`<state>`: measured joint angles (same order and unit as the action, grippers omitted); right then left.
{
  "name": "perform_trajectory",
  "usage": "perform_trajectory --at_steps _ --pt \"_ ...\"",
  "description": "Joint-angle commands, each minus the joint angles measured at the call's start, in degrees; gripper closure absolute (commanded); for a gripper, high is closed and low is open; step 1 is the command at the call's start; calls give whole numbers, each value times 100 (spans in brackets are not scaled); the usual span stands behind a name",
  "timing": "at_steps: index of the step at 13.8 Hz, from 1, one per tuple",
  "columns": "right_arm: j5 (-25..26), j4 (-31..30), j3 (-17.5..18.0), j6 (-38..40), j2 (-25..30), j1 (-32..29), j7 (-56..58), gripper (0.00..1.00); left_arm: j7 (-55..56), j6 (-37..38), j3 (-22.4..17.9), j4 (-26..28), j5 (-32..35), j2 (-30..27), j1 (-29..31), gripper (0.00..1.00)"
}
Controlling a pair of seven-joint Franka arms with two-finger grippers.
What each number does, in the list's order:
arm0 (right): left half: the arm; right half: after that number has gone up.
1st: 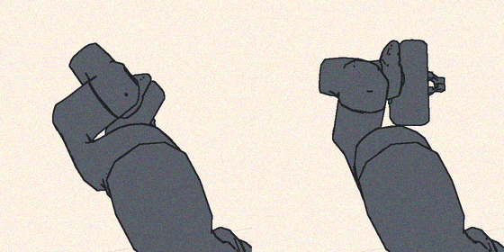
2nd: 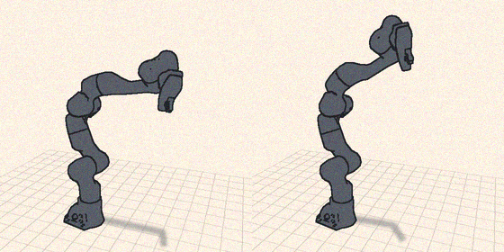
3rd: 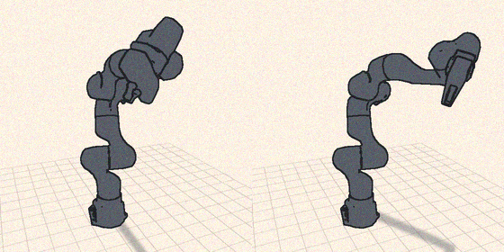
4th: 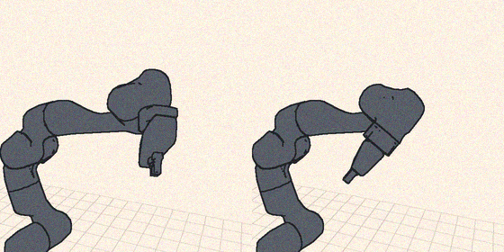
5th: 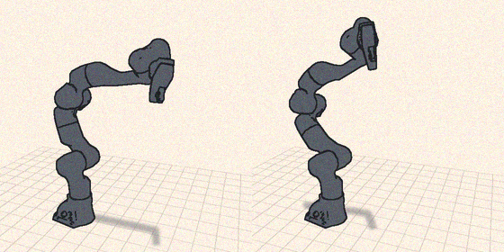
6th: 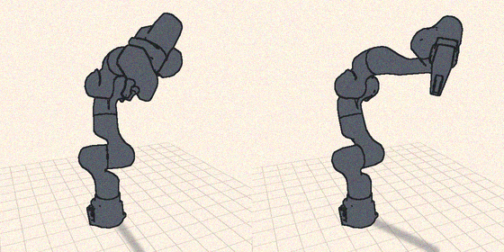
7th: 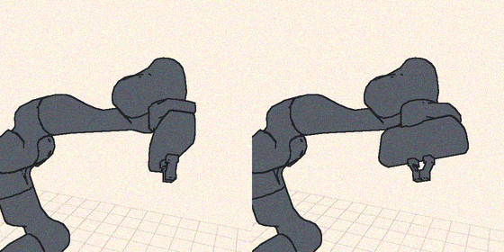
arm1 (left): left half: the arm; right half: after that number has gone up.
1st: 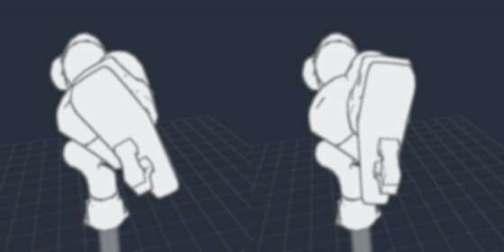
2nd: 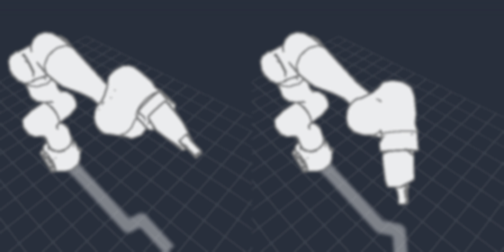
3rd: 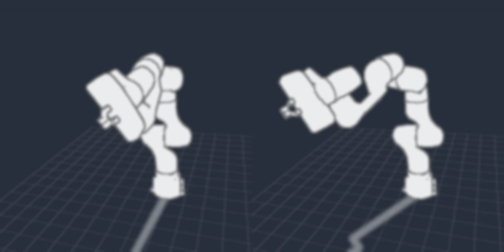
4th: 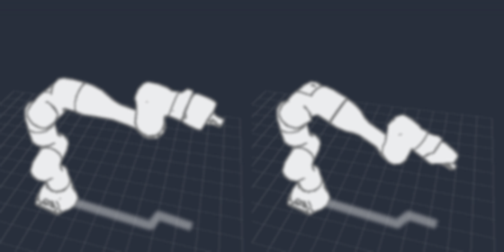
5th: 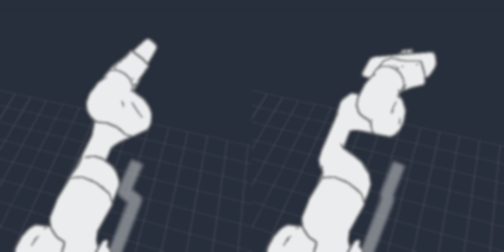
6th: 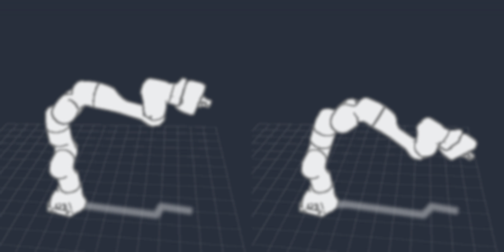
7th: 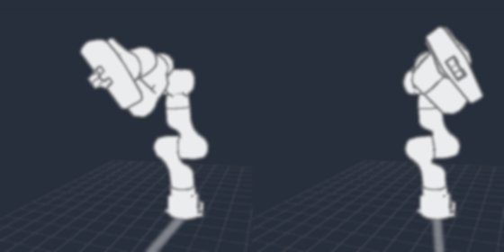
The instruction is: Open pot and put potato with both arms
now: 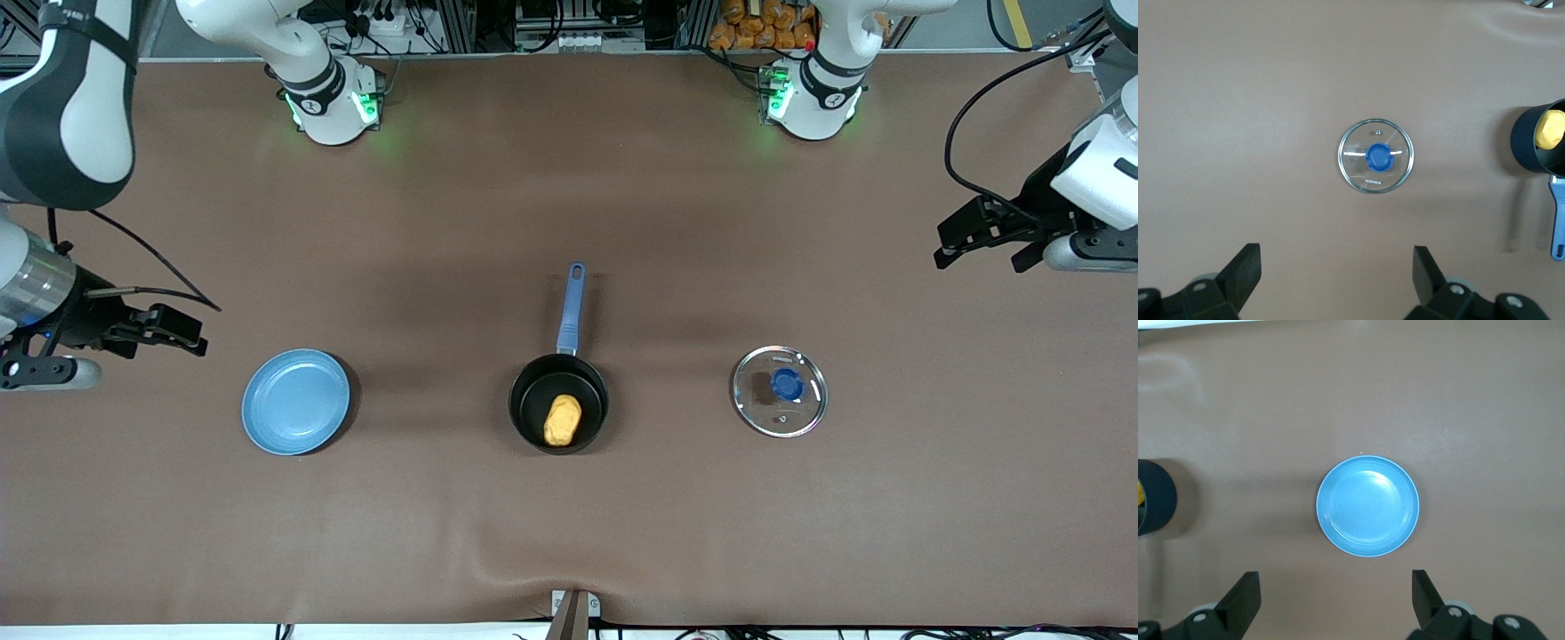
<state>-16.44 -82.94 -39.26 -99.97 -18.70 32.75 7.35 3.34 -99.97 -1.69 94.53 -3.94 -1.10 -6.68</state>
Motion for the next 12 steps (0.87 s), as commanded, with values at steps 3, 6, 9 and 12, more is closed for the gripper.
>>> perform_trajectory --at_steps 3,6,9,12 --pt "545 -46 1831 -40 304 -1531 -417 0 -88 39 -24 -154 -72 75 -17 0" --pt "1063 -81 3096 -31 533 -2612 -655 0 -96 39 -24 -154 -54 75 -26 0" --pt "1389 -204 3759 -22 709 -3134 -875 0 -96 39 -24 -154 -54 75 -26 0" --pt "1398 -266 3733 -22 780 -3108 -875 0 -96 39 -24 -163 -54 75 -26 0"
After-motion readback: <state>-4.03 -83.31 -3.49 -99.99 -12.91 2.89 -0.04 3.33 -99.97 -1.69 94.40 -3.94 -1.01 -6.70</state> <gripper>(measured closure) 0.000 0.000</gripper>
